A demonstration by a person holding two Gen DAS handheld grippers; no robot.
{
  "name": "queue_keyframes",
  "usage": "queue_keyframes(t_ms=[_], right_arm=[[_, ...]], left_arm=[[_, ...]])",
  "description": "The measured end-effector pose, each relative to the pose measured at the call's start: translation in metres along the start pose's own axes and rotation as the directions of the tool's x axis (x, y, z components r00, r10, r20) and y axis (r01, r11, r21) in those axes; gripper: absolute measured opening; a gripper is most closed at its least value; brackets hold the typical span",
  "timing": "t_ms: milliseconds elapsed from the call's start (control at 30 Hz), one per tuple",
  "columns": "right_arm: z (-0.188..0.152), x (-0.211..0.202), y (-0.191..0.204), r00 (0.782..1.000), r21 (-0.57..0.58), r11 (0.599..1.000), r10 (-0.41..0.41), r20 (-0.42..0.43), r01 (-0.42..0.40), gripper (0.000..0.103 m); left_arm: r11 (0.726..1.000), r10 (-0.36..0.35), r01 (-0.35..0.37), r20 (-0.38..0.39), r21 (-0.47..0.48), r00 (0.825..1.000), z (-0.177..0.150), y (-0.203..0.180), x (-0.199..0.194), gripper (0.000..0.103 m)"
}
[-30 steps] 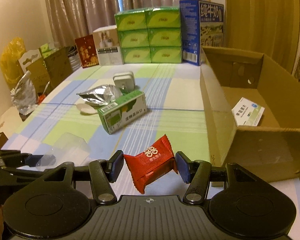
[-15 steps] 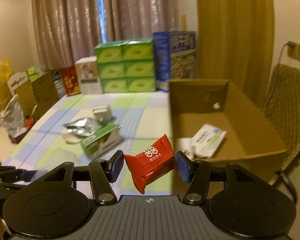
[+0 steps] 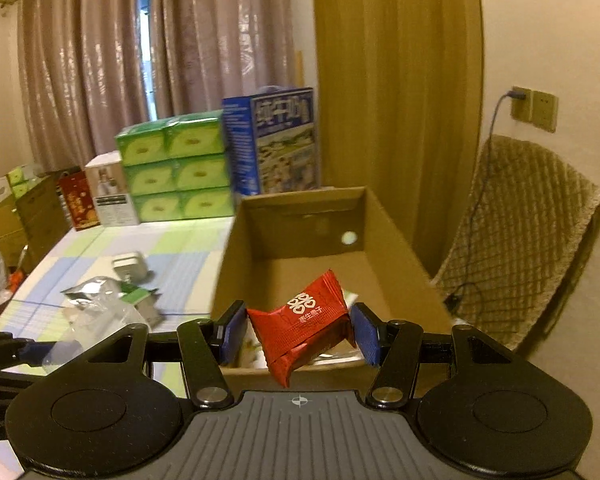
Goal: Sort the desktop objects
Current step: 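Lift clear container with left tool while right tool grasps red snack packet, then carry container and snack packet into the cardboard box and open both tools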
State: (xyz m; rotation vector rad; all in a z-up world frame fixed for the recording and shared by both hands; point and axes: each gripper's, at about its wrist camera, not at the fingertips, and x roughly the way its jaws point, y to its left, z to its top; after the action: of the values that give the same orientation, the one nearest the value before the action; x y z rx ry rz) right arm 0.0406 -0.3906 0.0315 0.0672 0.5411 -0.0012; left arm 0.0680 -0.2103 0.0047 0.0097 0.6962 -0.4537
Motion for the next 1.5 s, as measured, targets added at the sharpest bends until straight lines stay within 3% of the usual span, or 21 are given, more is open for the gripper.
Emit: queue_keyframes(t_ms=[233, 700, 1500], right_arm=[[0.005, 0.002, -0.029, 1.0, -0.001, 1.0, -0.031, 0.003, 0.031, 0.054], [0.011, 0.024, -0.059, 0.999, 0.013, 0.999, -0.039, -0.012, 0.039, 0.054], [0.027, 0.06, -0.081, 0.998, 0.044, 0.998, -0.04, -0.043, 0.042, 0.054]], left_arm=[[0.999, -0.045, 0.045, -0.002, 0.008, 0.999, 0.022, -0.03, 0.017, 0.052], [0.998, -0.063, 0.063, -0.015, 0.01, 0.998, 0.04, -0.06, 0.045, 0.052], [0.995, -0.104, 0.104, -0.057, 0.001, 0.993, 0.065, -0.073, 0.107, 0.052]])
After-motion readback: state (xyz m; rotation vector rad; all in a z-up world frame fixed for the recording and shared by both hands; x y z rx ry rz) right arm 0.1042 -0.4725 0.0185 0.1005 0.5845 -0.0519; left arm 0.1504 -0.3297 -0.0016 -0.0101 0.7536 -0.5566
